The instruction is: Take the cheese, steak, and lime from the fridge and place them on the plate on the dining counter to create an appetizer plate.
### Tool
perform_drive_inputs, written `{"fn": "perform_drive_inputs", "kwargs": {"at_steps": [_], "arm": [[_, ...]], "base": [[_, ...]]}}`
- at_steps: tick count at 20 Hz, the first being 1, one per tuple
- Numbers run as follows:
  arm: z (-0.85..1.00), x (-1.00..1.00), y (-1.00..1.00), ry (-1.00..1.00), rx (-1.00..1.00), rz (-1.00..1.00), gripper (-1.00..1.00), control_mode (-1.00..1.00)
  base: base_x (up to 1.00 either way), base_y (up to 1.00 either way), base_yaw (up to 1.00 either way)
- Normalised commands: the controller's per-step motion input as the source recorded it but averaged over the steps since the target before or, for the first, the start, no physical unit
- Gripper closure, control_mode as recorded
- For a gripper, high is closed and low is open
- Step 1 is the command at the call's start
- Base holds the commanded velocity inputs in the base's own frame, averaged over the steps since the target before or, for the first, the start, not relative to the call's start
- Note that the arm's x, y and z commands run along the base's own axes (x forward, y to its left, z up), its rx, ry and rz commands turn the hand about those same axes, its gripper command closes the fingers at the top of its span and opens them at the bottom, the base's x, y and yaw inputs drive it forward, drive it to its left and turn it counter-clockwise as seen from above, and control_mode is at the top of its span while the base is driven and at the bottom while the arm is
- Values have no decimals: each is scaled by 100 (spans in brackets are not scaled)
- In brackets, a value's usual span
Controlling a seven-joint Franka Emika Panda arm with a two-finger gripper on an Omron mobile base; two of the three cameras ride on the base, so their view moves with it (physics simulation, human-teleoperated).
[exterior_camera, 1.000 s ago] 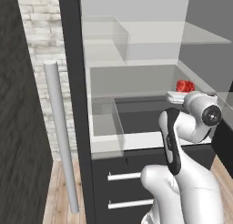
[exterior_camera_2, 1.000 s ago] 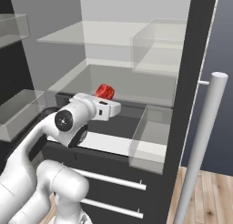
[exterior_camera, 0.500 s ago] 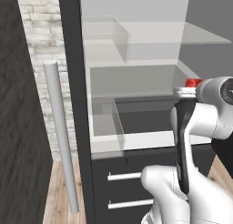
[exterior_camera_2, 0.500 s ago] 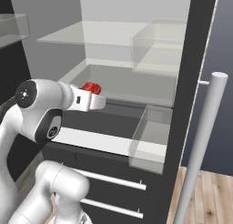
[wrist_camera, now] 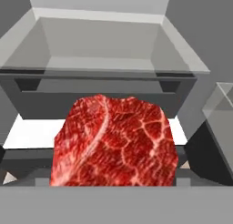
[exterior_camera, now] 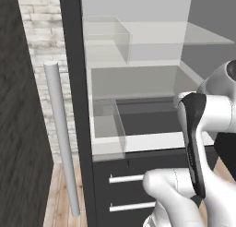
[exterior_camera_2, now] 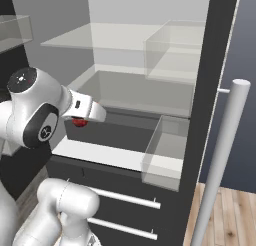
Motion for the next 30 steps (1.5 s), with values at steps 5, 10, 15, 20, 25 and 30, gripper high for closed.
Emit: {"fn": "perform_drive_inputs", "kwargs": {"at_steps": [5,10,15,20,25,30], "arm": [[-32,2,0,11,6,4,100,-100],[-9,-5,0,0,0,0,100,100],[0,0,0,0,0,0,100,100],[0,0,0,0,0,0,100,100],[0,0,0,0,0,0,100,100],[0,0,0,0,0,0,100,100]], "base": [[0,0,0],[-52,0,0],[-100,9,-3],[-100,46,-33],[-100,53,-67],[-100,45,-69]]}}
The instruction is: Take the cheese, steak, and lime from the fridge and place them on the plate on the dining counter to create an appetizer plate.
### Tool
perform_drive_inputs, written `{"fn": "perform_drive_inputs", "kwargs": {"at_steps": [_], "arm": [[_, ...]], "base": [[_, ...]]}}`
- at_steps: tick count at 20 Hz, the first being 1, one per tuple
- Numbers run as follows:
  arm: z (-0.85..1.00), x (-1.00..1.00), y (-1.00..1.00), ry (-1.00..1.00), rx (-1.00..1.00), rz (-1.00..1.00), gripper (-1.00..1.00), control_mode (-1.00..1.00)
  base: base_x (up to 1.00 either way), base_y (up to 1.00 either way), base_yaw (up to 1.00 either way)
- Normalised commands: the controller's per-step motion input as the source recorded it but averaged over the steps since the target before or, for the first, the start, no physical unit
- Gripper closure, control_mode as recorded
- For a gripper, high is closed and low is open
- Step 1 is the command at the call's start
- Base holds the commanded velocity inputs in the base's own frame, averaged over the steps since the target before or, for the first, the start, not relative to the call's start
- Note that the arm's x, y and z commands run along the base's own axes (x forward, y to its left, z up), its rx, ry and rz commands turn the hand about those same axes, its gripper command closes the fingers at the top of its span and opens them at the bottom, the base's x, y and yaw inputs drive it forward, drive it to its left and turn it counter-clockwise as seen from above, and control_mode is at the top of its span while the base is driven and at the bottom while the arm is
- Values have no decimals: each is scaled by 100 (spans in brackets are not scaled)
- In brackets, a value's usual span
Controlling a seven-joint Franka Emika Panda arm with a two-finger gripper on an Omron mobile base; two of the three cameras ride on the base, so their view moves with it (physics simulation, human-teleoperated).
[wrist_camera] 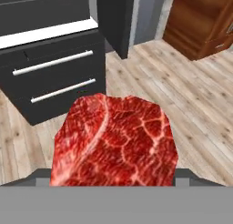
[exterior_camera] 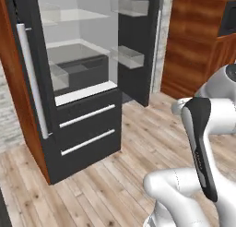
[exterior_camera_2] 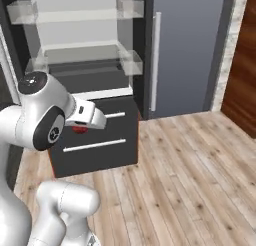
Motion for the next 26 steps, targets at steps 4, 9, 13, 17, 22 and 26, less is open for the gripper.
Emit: {"fn": "perform_drive_inputs", "kwargs": {"at_steps": [4,9,13,17,22,26], "arm": [[0,0,0,0,0,0,100,100],[0,0,0,0,0,0,100,100],[0,0,0,0,0,0,100,100],[0,0,0,0,0,0,100,100],[0,0,0,0,0,0,100,100],[0,0,0,0,0,0,100,100]], "base": [[-100,35,-64],[-100,6,-60],[-100,-8,-56],[-87,-65,-52],[-13,-100,-42],[2,-100,-45]]}}
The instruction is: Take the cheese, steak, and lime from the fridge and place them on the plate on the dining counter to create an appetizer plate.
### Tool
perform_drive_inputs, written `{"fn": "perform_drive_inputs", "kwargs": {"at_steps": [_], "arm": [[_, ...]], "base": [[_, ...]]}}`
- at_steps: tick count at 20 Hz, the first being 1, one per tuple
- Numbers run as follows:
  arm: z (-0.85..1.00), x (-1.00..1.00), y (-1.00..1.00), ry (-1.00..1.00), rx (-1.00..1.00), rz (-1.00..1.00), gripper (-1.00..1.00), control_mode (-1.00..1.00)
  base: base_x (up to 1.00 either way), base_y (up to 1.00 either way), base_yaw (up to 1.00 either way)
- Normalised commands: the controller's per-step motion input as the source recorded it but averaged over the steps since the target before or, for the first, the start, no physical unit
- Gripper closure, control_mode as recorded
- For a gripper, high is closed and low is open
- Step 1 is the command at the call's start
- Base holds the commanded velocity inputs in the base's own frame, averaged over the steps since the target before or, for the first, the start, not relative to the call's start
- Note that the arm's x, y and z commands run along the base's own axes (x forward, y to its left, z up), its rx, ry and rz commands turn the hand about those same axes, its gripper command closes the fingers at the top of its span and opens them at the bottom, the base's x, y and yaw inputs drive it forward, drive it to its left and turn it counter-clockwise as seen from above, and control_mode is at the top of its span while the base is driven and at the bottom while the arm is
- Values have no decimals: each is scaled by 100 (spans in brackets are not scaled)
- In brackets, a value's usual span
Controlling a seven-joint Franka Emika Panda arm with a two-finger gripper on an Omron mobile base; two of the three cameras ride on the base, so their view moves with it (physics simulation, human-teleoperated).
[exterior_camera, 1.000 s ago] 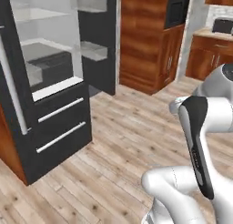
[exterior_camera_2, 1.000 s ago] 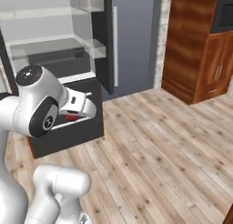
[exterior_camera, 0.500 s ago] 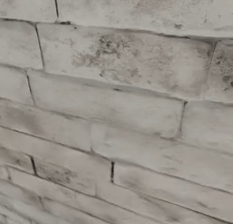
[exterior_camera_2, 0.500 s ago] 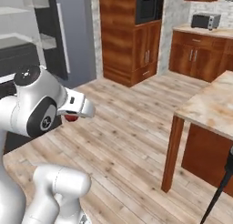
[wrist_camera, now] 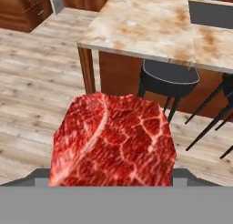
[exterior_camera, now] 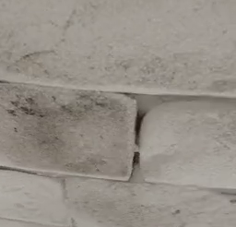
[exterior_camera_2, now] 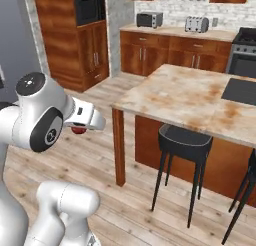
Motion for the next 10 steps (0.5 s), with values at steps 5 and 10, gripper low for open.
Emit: {"fn": "perform_drive_inputs", "kwargs": {"at_steps": [5,10], "arm": [[0,0,0,0,0,0,100,100],[0,0,0,0,0,0,100,100]], "base": [[10,-100,-45],[15,-100,-39]]}}
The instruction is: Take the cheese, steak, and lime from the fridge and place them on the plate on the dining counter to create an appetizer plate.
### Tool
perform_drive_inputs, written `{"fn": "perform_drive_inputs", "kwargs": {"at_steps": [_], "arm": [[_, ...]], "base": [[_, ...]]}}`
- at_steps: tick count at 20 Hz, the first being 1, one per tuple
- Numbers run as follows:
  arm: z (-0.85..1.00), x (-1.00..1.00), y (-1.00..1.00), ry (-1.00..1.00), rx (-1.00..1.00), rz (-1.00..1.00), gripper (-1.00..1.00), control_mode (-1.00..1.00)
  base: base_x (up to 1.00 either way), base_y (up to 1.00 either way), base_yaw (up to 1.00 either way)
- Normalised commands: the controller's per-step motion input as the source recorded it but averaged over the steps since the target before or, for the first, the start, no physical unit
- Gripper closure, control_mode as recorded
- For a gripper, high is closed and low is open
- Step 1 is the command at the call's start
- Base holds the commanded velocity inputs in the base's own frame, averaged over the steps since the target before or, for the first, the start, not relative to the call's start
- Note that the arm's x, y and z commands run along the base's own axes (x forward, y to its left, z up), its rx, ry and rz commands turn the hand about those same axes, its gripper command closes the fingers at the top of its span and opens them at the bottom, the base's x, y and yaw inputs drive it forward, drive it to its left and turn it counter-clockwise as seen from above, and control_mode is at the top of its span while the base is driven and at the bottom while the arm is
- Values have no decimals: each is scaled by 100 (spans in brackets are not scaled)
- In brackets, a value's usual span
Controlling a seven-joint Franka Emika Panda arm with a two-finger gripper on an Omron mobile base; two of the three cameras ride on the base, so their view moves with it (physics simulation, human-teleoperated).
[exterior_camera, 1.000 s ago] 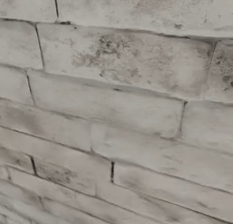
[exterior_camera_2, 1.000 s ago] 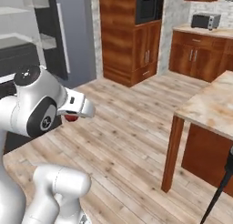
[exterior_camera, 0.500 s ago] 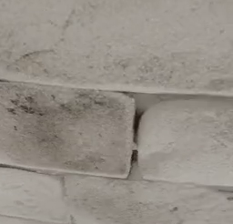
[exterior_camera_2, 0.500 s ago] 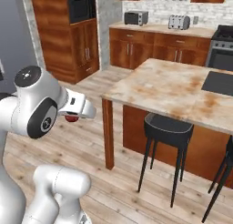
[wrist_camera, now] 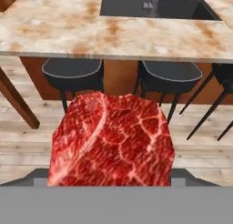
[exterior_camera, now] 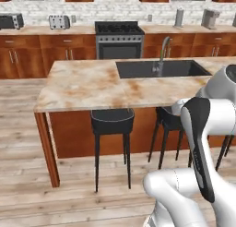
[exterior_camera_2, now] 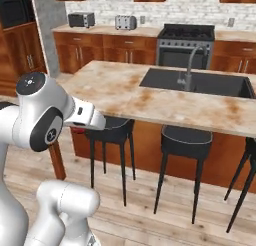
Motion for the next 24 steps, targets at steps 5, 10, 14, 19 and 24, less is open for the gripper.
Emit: {"fn": "perform_drive_inputs", "kwargs": {"at_steps": [5,10,14,19,24], "arm": [[0,0,0,0,0,0,100,100],[0,0,0,0,0,0,100,100],[0,0,0,0,0,0,100,100],[0,0,0,0,0,0,100,100],[0,0,0,0,0,0,100,100]], "base": [[38,-100,-26],[78,-100,-6],[96,-100,0],[45,-100,0],[11,-100,0]]}}
